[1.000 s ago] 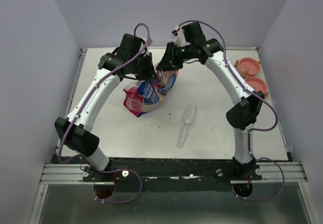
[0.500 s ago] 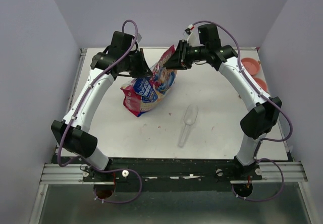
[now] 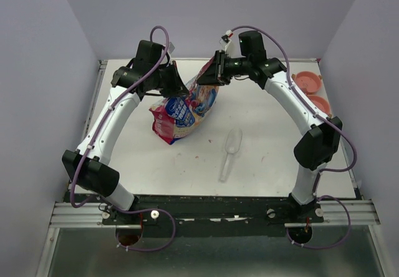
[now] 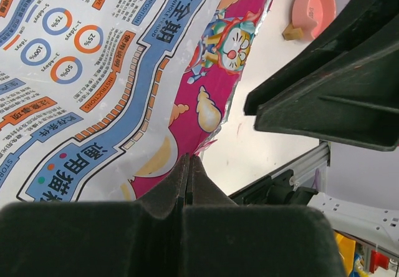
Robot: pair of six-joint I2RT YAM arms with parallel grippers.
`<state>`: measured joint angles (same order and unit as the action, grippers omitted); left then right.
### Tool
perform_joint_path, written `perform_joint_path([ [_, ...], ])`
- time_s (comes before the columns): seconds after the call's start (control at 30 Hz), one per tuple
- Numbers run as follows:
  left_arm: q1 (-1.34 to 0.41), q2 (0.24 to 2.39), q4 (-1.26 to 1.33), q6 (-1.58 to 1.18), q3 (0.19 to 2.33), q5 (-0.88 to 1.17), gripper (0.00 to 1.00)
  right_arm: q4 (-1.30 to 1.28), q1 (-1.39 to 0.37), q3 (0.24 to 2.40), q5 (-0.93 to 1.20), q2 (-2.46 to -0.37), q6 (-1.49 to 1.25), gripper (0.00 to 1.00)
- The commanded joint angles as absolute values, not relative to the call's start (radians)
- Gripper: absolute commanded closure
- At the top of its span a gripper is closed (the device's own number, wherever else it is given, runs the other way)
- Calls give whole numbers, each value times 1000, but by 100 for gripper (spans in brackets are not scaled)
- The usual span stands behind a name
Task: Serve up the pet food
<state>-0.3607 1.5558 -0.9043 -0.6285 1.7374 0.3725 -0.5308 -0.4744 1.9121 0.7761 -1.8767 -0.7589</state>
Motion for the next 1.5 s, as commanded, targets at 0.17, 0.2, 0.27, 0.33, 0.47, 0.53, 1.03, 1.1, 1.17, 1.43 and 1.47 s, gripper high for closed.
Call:
perform_joint_path([
  [0.17, -356, 1516, -925, -644, 1718, 405, 100, -525, -495, 1901, 788, -1911, -756, 74],
  [0.2, -356, 1516, -923, -644, 1718, 405, 100, -525, -497, 1899, 784, -1910, -758, 74],
  [0.27, -356, 1516, -923, -643, 1720, 405, 100, -540, -497, 1896, 770, -1905, -750, 74],
  [0.33, -356, 1516, -923, -643, 1720, 406, 100, -558, -497, 1890, 750, -1895, -735, 75],
  [0.47, -356, 1513, -920, -644, 1717, 407, 100, -560, -497, 1865, 753, -1887, -739, 74],
  [0.53, -356, 1516, -917, -643, 1718, 410, 100, -542, -497, 1858, 765, -1890, -750, 74],
  [1.03, -356, 1516, -917, -644, 1720, 414, 100, -548, -499, 1879, 744, -1852, -772, 71],
  [1.1, -356, 1517, -917, -644, 1720, 416, 100, -538, -499, 1870, 747, -1848, -776, 71],
  [1.17, -356, 1517, -916, -644, 1720, 414, 100, -532, -499, 1873, 752, -1856, -776, 71],
  [1.43, -356, 1523, -920, -649, 1732, 419, 100, -526, -502, 1891, 759, -1878, -784, 72],
  [1.47, -356, 1523, -917, -650, 1732, 422, 100, -525, -503, 1894, 762, -1882, -784, 72],
])
